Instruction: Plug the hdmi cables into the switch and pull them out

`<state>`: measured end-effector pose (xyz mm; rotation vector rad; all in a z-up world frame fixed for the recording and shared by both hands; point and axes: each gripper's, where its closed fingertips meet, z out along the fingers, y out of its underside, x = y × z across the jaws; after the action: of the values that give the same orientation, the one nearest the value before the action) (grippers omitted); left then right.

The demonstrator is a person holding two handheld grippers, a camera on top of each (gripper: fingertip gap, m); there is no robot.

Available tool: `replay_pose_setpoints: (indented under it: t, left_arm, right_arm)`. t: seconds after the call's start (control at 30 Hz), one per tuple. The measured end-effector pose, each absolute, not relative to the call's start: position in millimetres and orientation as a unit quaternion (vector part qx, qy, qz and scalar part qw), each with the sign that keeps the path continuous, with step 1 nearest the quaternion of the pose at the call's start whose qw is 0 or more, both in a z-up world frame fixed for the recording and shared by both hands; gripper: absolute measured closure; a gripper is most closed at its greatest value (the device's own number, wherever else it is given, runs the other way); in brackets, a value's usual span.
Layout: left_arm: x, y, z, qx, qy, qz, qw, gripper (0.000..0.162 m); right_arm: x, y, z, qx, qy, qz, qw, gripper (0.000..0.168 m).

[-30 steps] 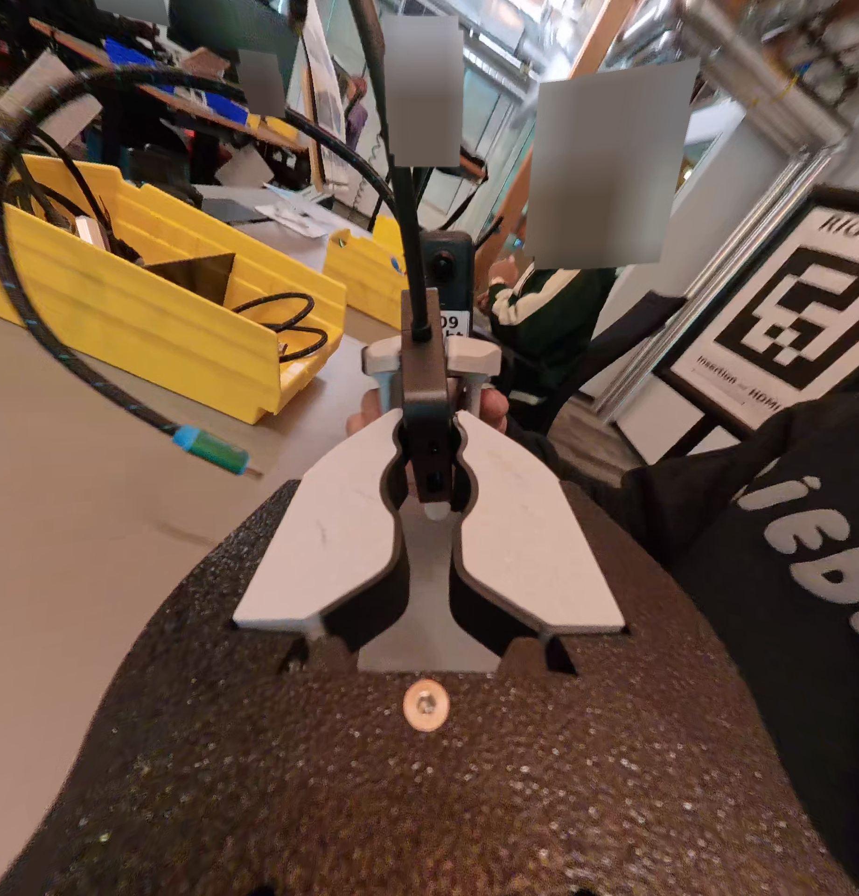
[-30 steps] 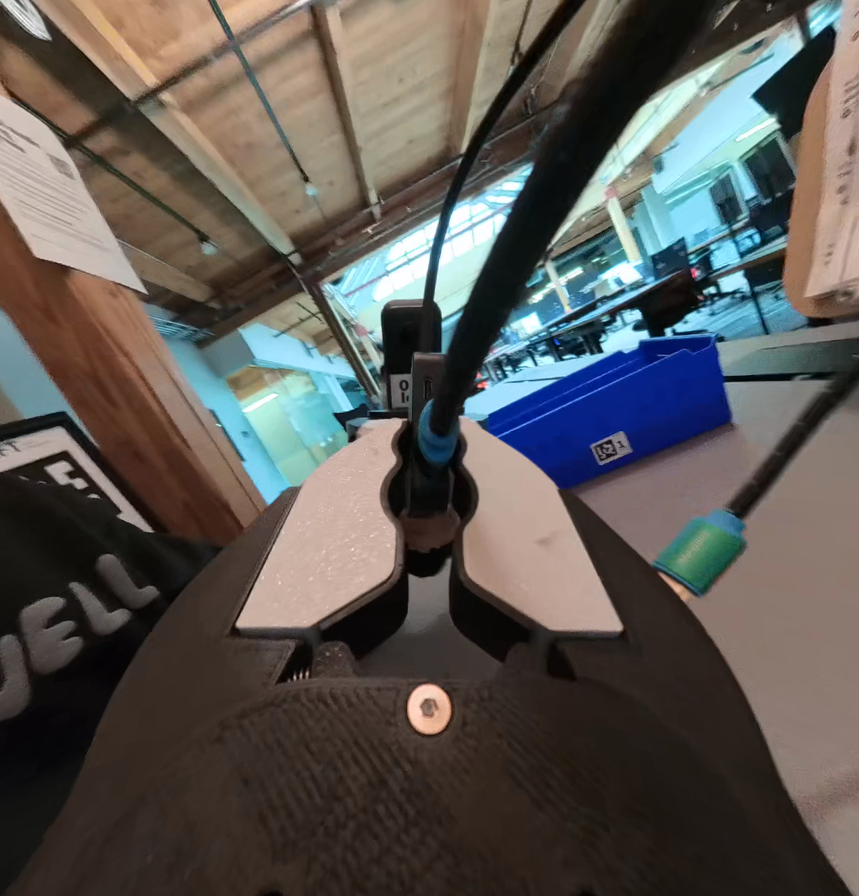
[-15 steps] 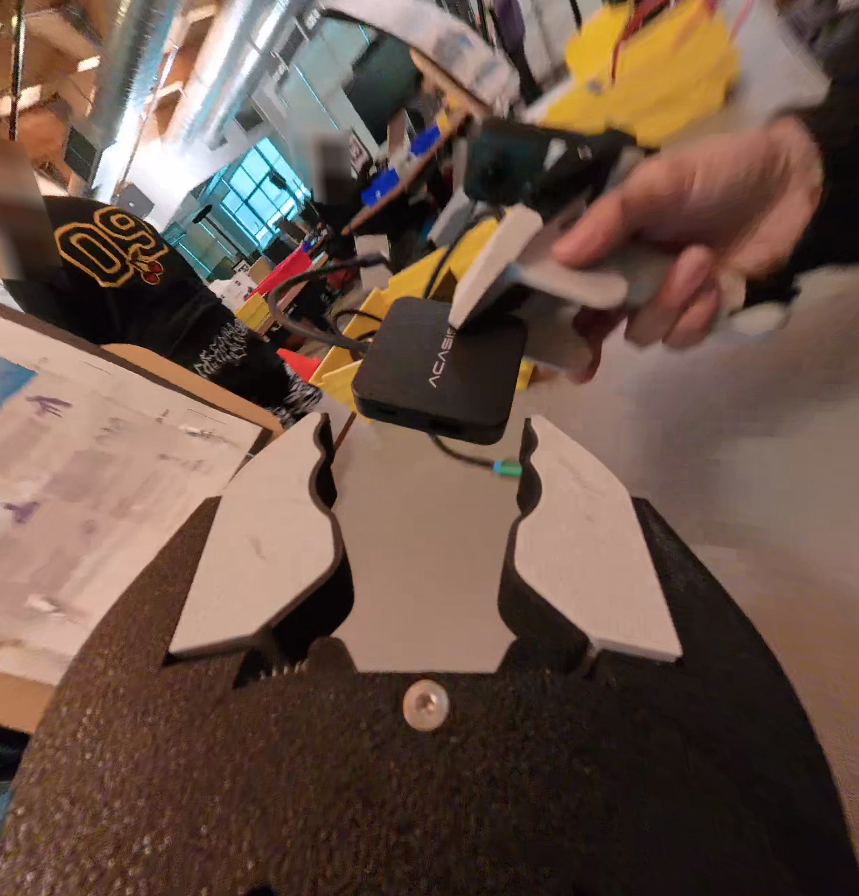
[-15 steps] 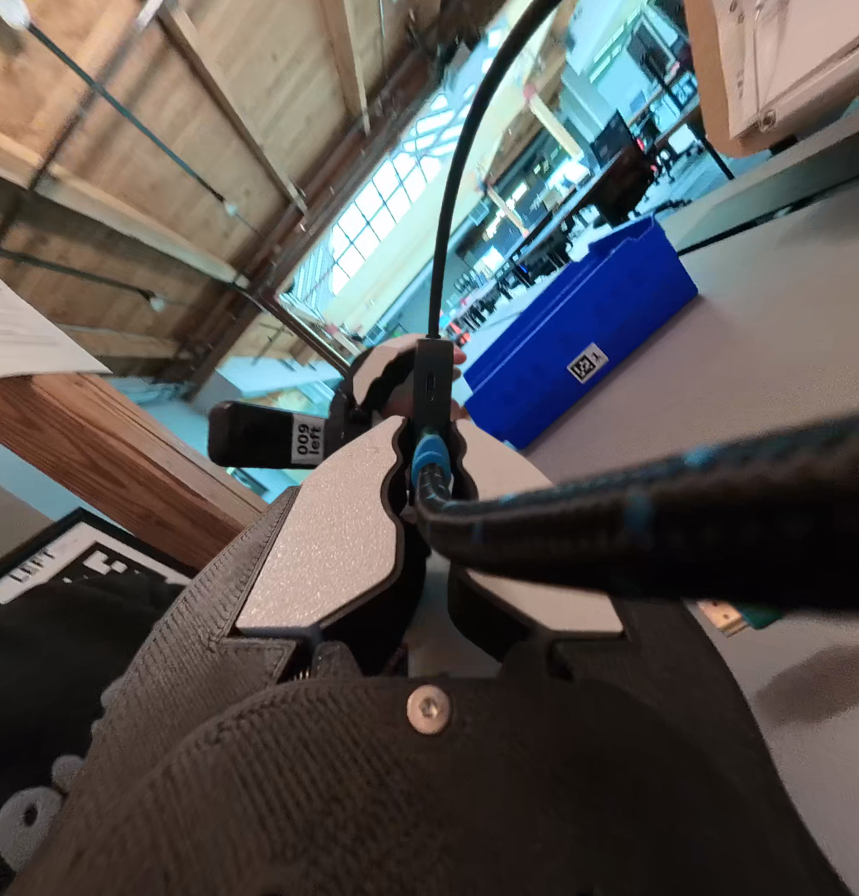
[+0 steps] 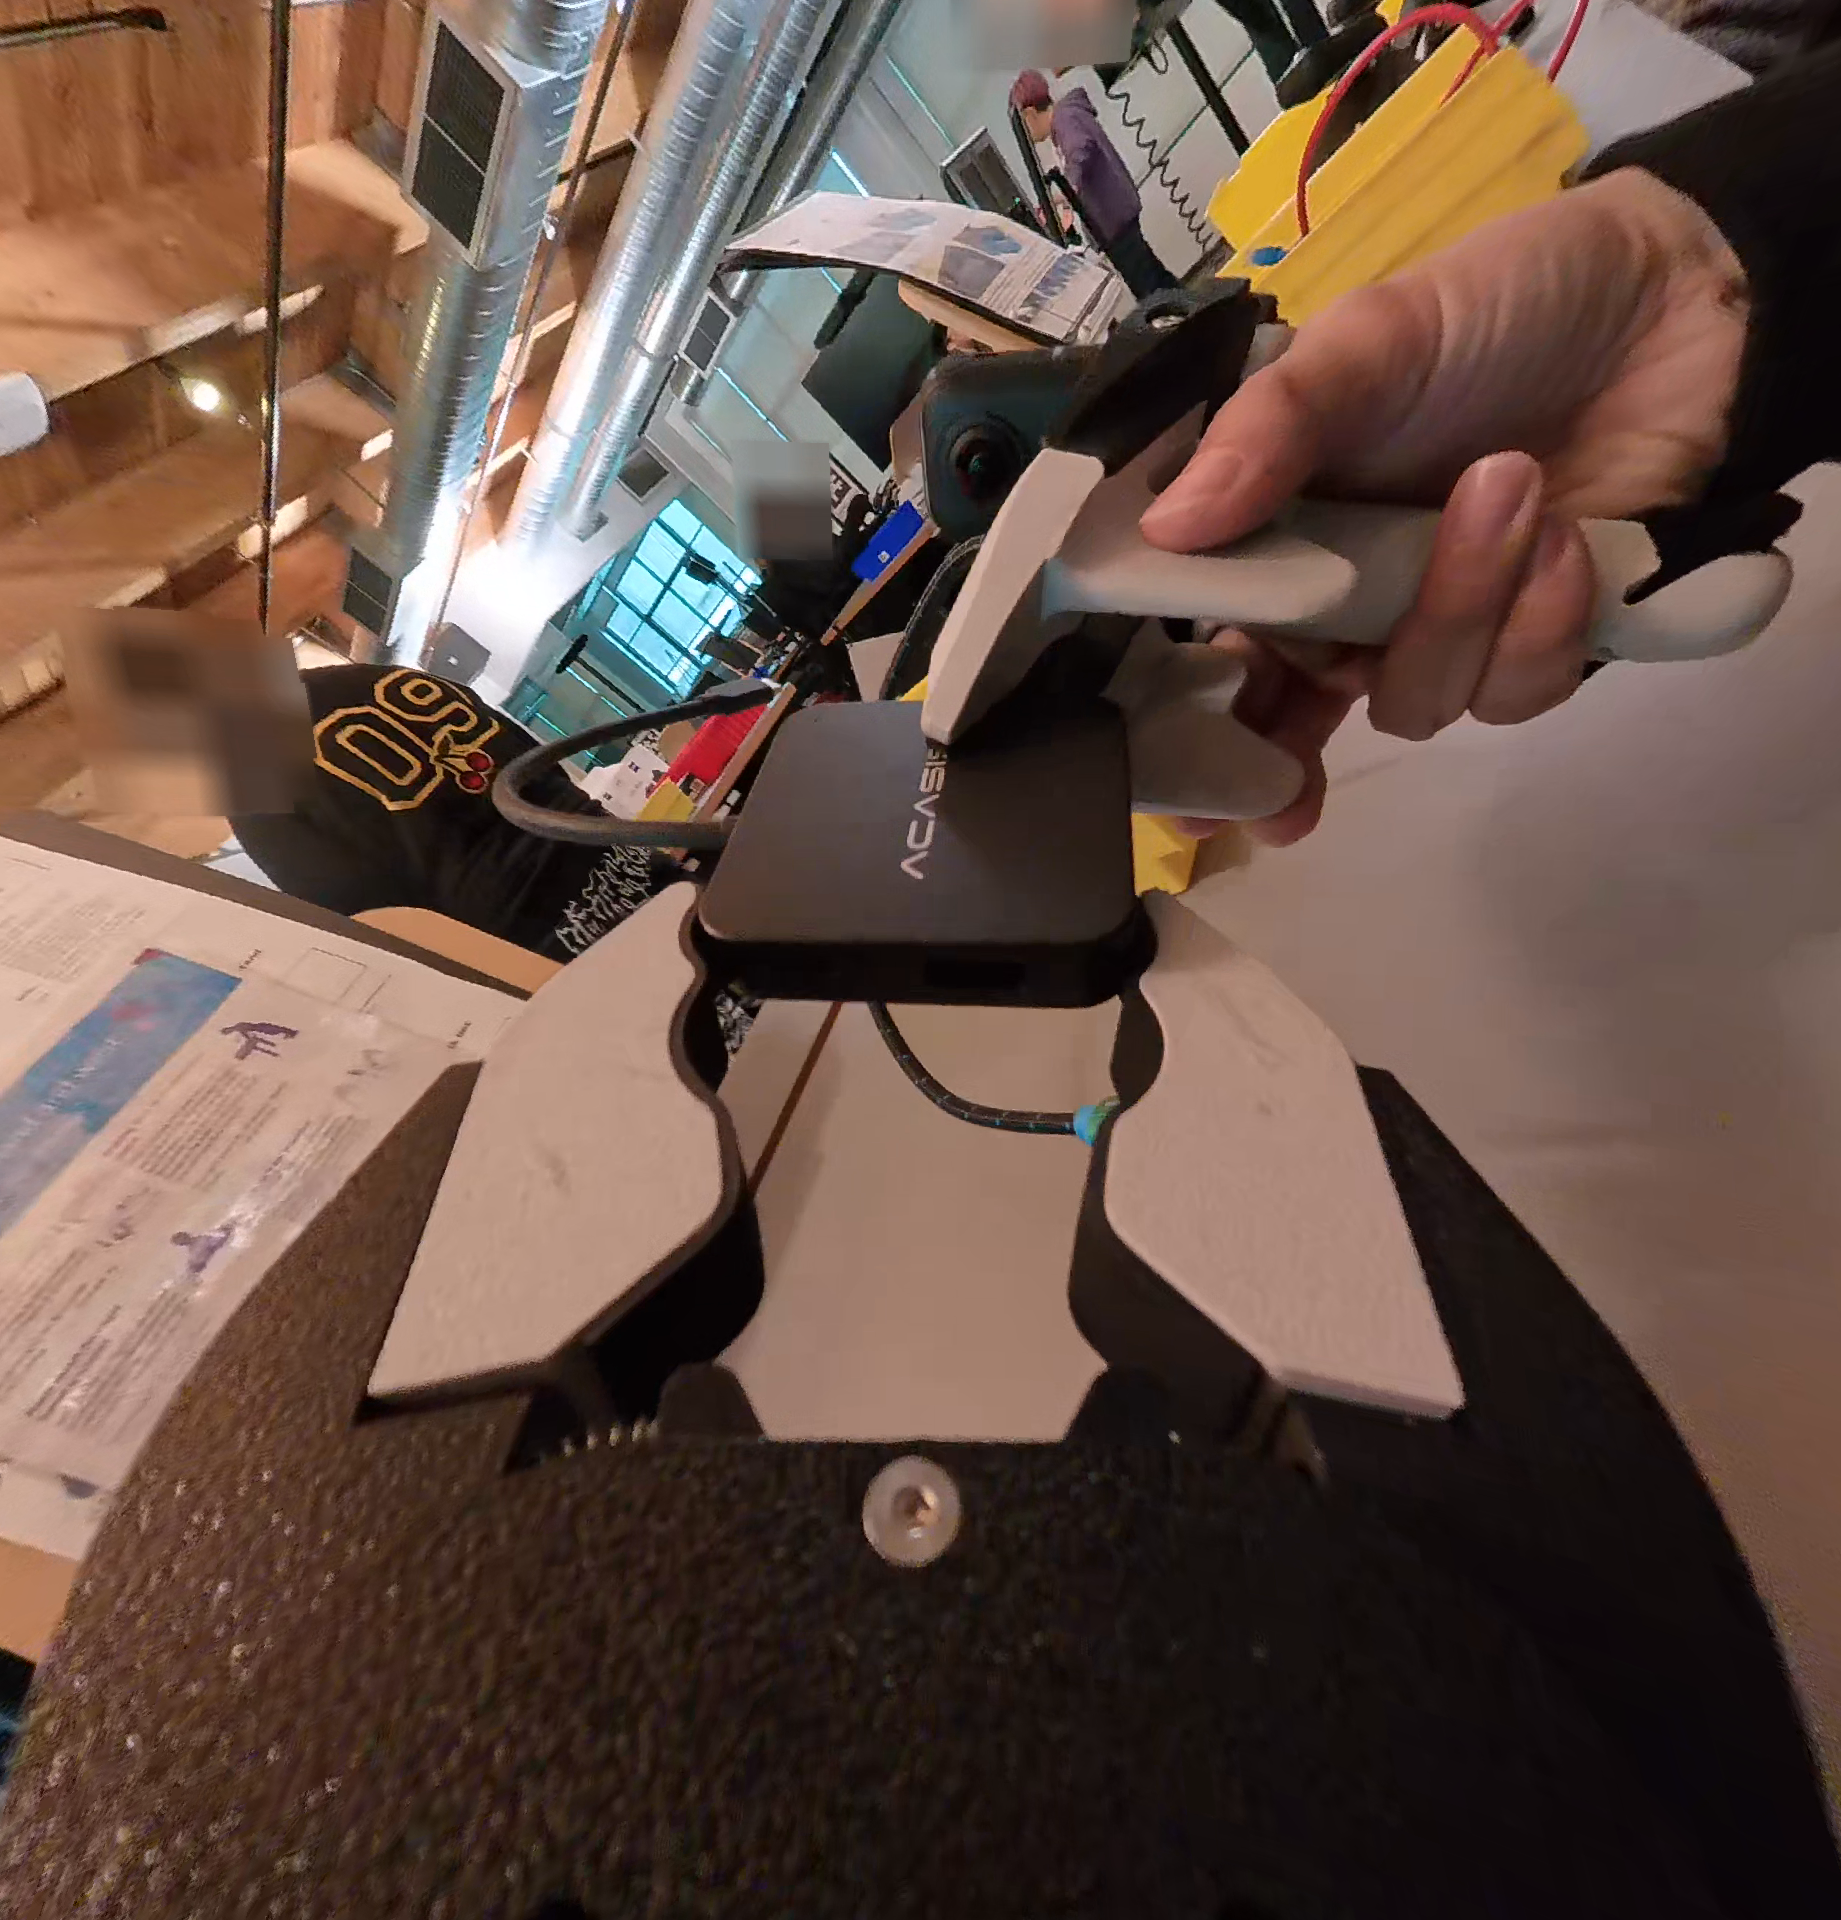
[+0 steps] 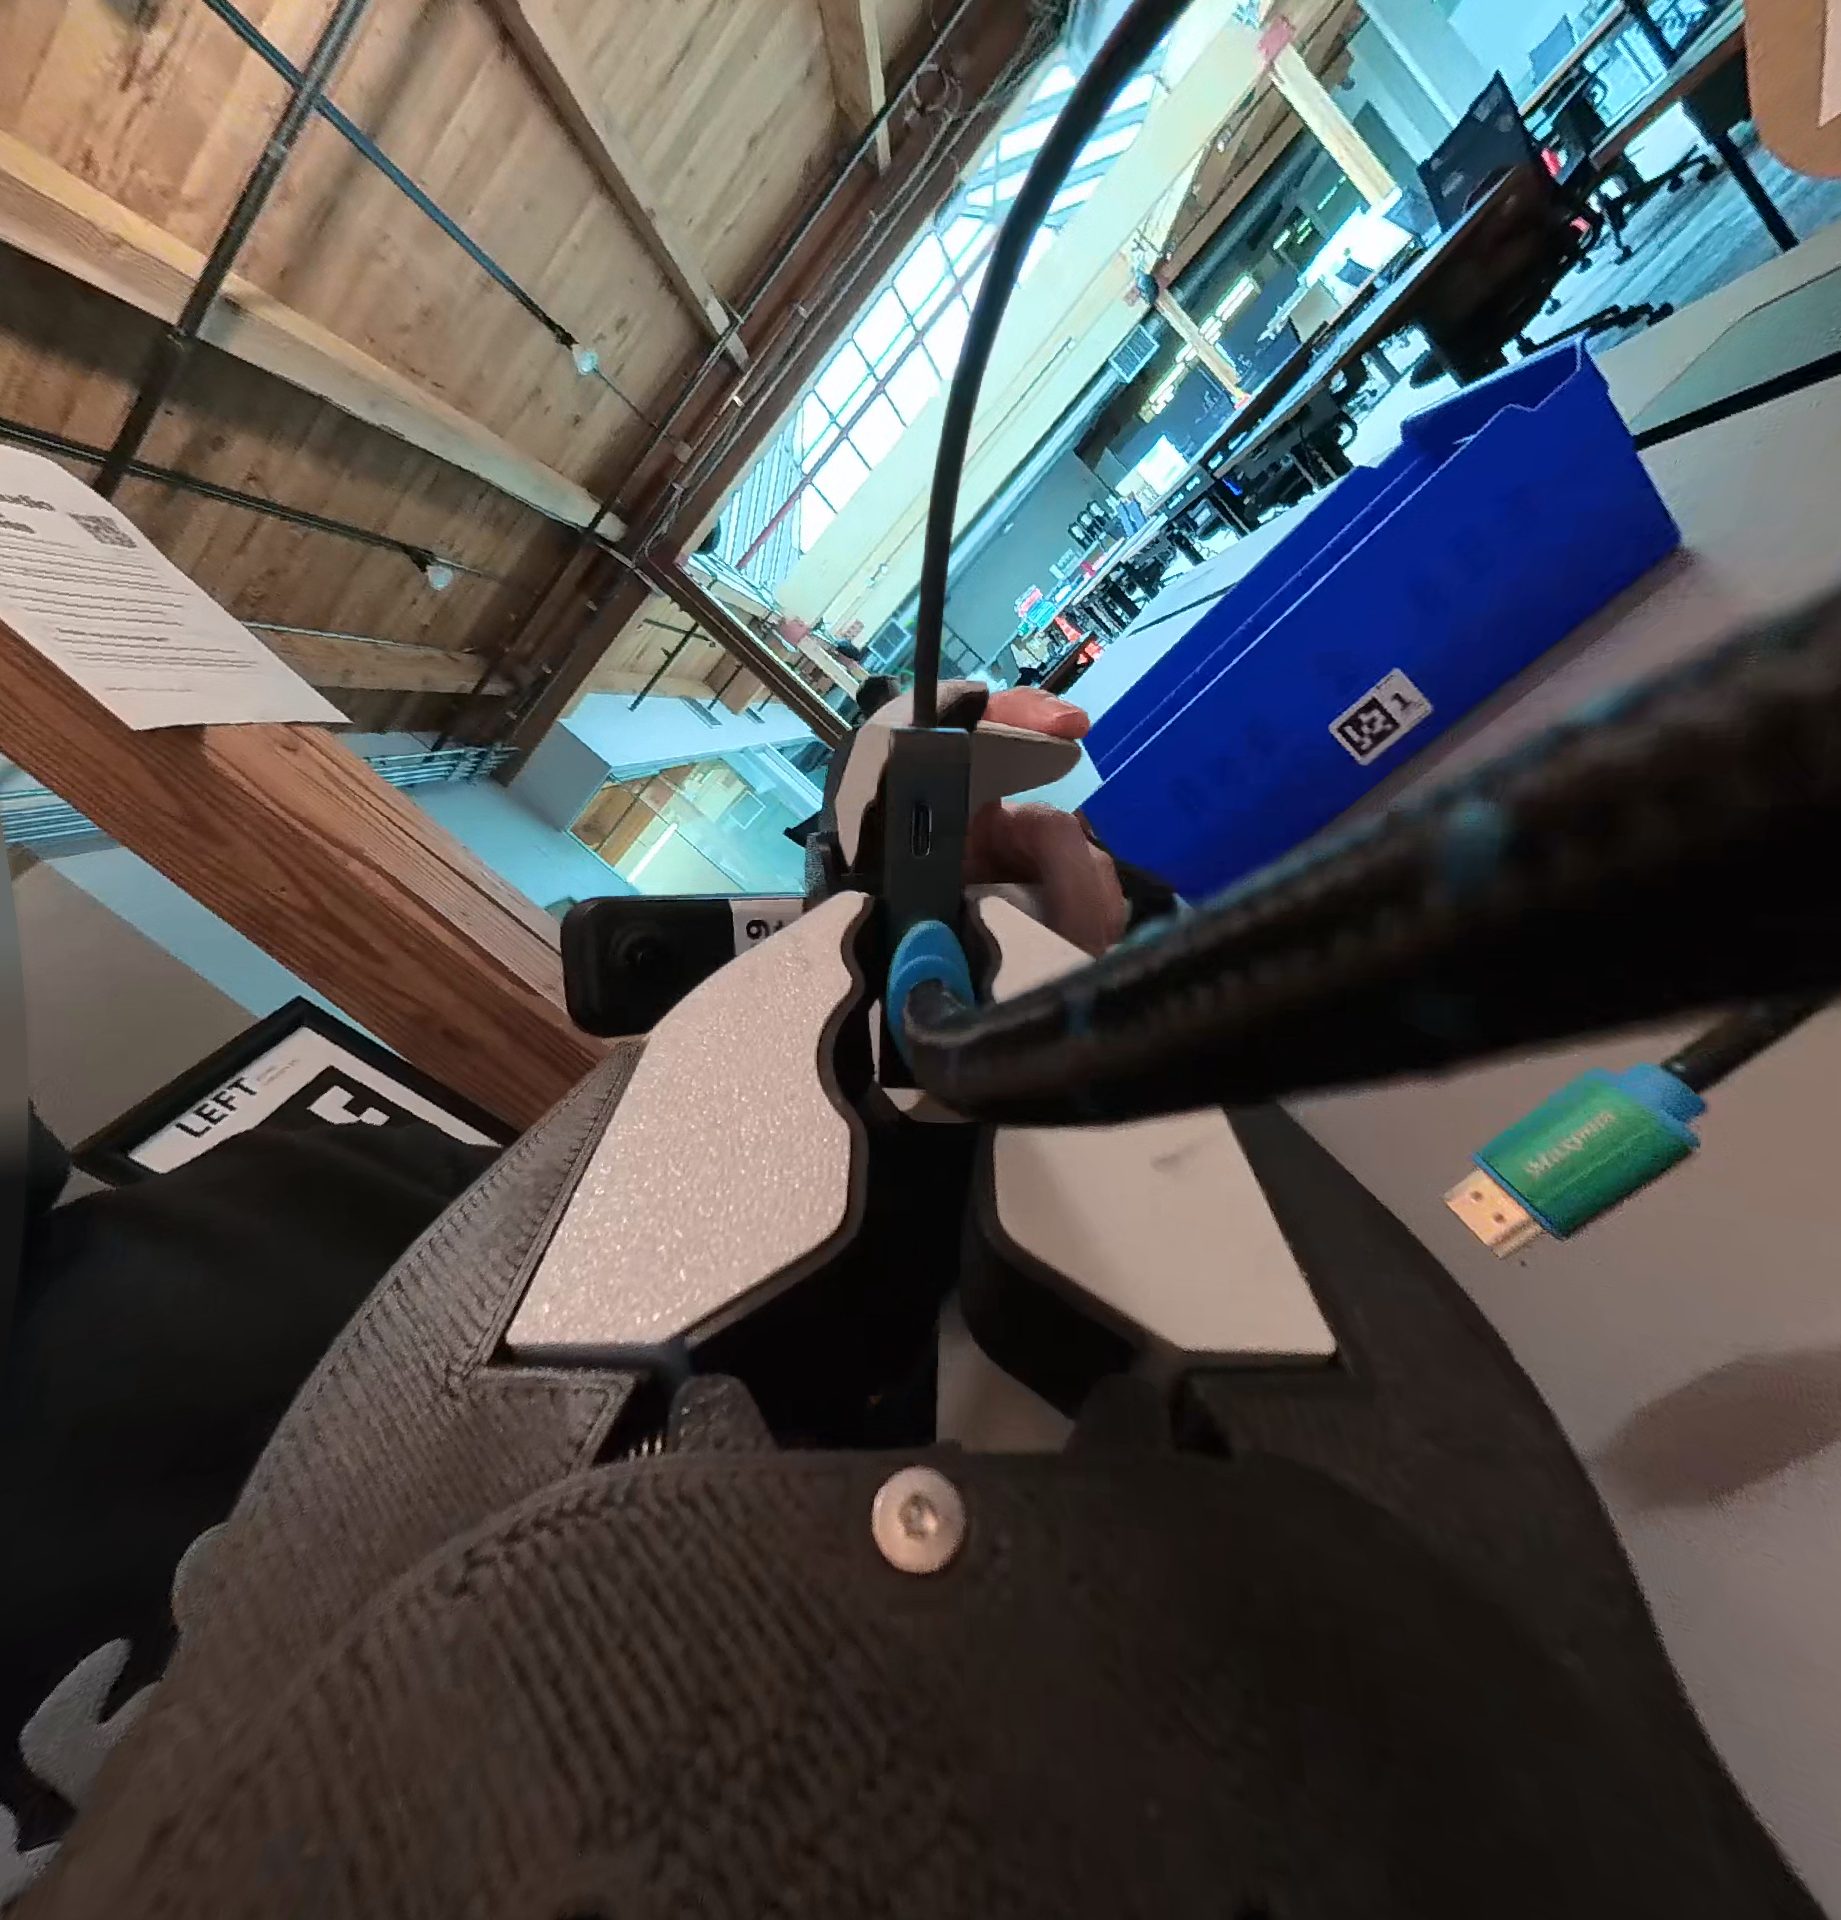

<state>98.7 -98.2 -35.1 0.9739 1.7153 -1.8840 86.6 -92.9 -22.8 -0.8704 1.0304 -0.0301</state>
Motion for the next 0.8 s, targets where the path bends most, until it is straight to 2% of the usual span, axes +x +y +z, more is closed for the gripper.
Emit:
replay_pose_setpoints:
  t: [0.03, 0.4, 0.53, 0.7, 0.8]
  left_arm:
    - [98, -99, -36, 0.354, 0.613, -0.674, 0.212, 0.089]
    - [101, -111, -51, 0.315, 0.645, -0.672, 0.182, 0.087]
    - [105, -116, -61, 0.275, 0.676, -0.67, 0.136, 0.087]
    - [105, -116, -64, 0.243, 0.691, -0.675, 0.094, 0.087]
    - [105, -115, -64, 0.225, 0.693, -0.681, 0.069, 0.087]
  right_arm:
    - [87, -93, -24, -0.406, 0.479, -0.014, 0.778, 0.153]
    - [92, -101, -37, -0.406, 0.507, -0.03, 0.759, 0.154]
    - [97, -107, -43, -0.397, 0.517, -0.044, 0.757, 0.153]
    - [101, -108, -48, -0.416, 0.518, -0.076, 0.744, 0.148]
    - [102, -106, -49, -0.44, 0.51, -0.109, 0.731, 0.138]
